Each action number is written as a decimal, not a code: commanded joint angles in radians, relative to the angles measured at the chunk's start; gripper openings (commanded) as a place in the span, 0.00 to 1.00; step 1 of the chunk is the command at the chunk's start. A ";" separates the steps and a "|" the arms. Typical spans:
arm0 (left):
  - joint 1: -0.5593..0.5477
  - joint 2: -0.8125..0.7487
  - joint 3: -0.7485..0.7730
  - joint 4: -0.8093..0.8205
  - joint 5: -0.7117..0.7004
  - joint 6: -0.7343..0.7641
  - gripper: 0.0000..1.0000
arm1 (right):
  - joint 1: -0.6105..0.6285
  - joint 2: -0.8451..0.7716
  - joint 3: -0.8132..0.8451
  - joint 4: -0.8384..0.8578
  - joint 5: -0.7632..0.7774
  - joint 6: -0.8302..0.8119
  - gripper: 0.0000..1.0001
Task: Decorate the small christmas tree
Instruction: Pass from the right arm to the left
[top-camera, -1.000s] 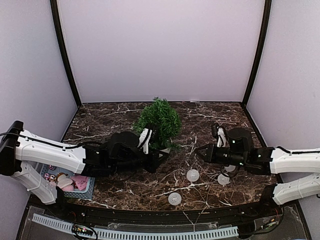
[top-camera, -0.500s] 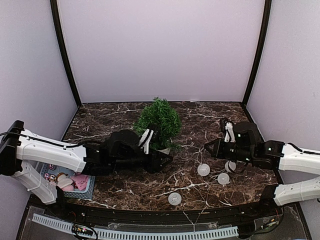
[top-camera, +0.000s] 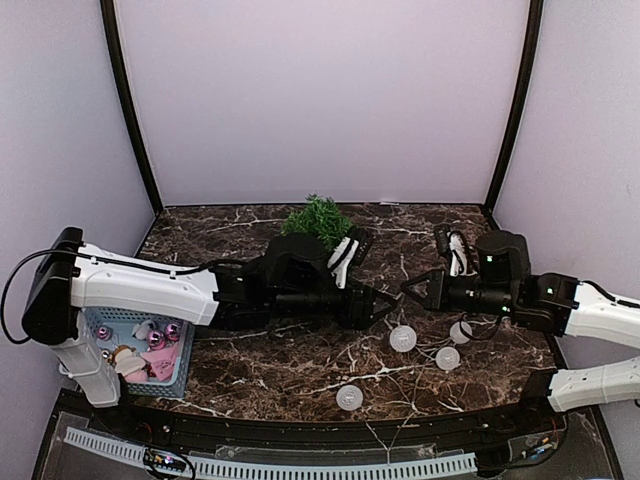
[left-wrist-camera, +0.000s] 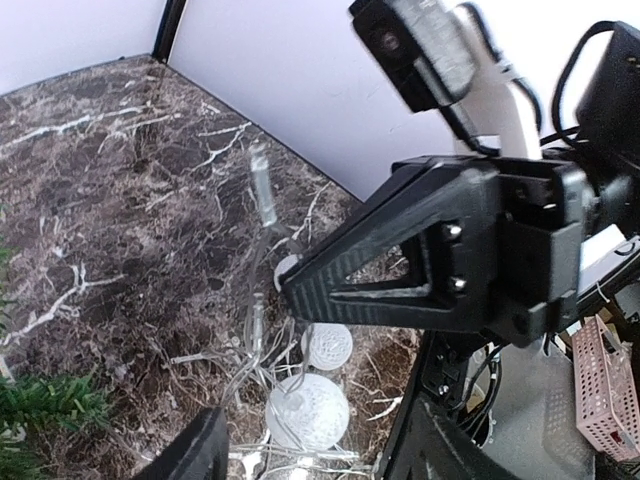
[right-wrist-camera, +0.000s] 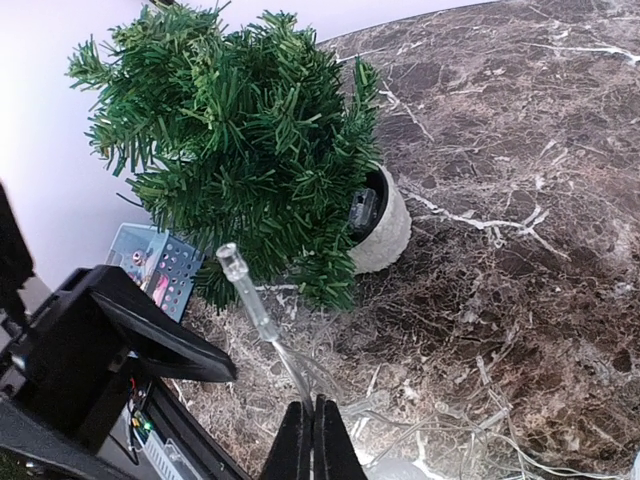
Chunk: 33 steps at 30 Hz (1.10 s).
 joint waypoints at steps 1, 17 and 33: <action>-0.001 0.074 0.076 -0.105 -0.018 -0.013 0.54 | -0.006 -0.011 0.016 0.063 -0.046 -0.013 0.00; -0.001 0.172 0.155 -0.170 0.006 -0.017 0.22 | -0.006 0.008 0.006 0.090 -0.066 -0.019 0.00; 0.000 0.034 -0.008 -0.198 -0.065 -0.041 0.00 | -0.020 0.066 0.147 -0.230 0.287 -0.016 0.00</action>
